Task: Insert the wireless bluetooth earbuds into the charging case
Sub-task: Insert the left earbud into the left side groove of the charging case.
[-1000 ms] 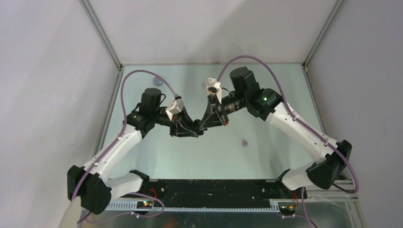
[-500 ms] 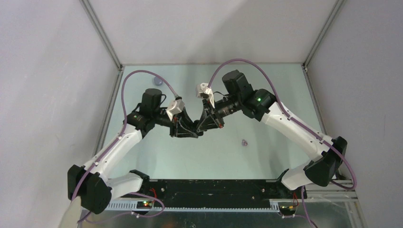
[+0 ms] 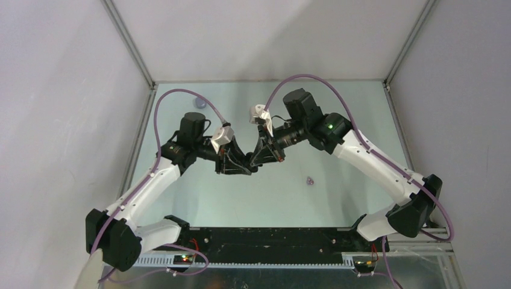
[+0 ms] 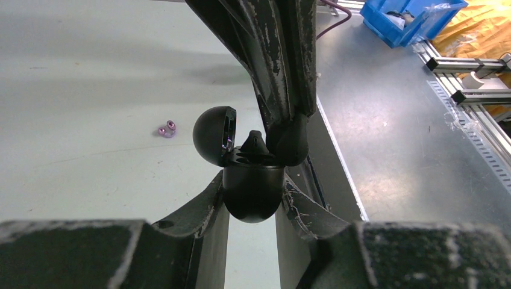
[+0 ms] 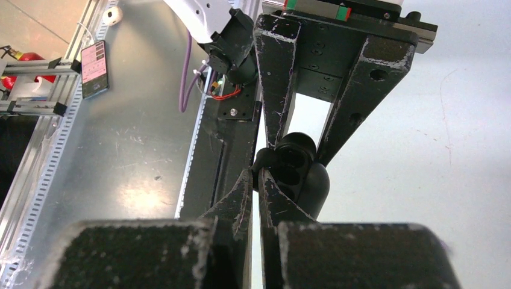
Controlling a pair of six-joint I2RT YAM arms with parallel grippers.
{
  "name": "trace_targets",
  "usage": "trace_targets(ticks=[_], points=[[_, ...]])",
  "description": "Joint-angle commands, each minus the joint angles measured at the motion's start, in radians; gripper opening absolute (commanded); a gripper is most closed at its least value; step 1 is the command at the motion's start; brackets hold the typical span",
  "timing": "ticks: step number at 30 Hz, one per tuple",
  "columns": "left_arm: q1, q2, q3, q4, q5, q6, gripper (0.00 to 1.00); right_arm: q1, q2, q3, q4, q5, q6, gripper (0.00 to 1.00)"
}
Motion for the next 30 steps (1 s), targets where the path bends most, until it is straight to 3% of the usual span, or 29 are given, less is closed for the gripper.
trace_targets(ticks=[1,12,30], points=[[-0.008,-0.01,0.028,0.015,0.033,0.025,0.0,-0.006,-0.038,0.037,0.017,0.011,0.001,0.0],[-0.009,-0.007,0.027,0.019,0.024,0.025,0.0,-0.007,-0.05,0.05,0.005,-0.005,0.013,0.0],[-0.009,-0.011,0.028,0.015,0.032,0.026,0.0,0.028,-0.015,0.027,0.03,0.116,0.0,0.0]])
